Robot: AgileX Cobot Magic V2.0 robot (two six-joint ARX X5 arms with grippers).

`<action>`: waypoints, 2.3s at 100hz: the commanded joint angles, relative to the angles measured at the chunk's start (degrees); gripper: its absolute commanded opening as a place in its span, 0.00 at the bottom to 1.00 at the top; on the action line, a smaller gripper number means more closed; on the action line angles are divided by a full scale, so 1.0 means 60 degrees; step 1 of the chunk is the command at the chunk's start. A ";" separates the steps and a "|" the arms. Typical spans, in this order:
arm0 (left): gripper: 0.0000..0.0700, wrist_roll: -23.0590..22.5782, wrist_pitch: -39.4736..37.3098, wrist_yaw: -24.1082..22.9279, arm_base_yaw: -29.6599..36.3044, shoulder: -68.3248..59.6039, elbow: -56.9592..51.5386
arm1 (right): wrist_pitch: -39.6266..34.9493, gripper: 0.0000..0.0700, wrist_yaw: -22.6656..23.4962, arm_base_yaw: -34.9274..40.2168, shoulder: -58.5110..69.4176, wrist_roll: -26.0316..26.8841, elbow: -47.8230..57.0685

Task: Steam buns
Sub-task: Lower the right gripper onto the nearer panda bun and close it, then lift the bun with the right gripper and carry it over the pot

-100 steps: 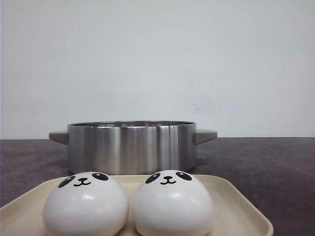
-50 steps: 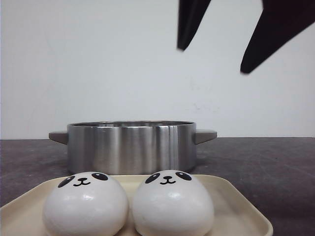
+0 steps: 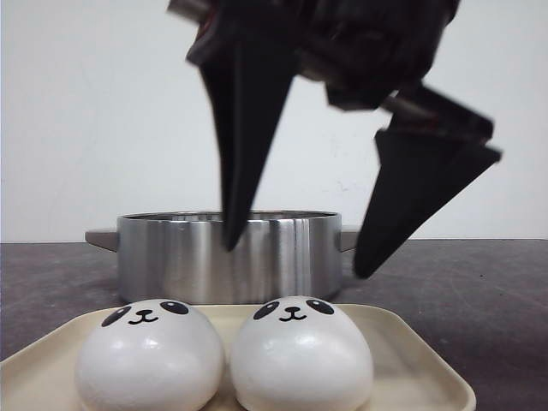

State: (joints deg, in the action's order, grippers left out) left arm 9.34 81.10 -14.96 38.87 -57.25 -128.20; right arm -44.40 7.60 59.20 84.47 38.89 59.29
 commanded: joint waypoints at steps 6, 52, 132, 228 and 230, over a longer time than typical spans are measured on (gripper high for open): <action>0.96 -0.0168 0.0204 -0.0044 0.0069 -0.0076 -0.0215 | 0.0033 0.73 0.0062 0.0084 0.0521 0.0135 0.0084; 0.96 -0.0484 0.0226 -0.0040 0.0069 -0.0080 -0.0211 | 0.0200 0.63 -0.0215 -0.0033 0.1158 0.0404 0.0084; 0.96 -0.0474 0.0248 0.0004 0.0069 -0.0076 -0.0211 | 0.0015 0.02 -0.0040 -0.0557 0.0896 -0.0619 0.0692; 0.96 -0.0696 -0.0160 0.0244 0.0069 -0.0080 -0.0204 | -0.0091 0.01 0.0998 -0.3530 0.3610 -0.1614 0.5388; 0.96 -0.0696 -0.0157 0.0244 0.0069 -0.0080 -0.0204 | -0.0095 0.01 0.0998 -0.3530 0.3708 -0.1606 0.5388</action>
State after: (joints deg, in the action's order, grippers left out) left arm 5.52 80.75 -13.54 38.87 -57.30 -128.18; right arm -45.23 13.43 37.65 104.62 29.82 90.67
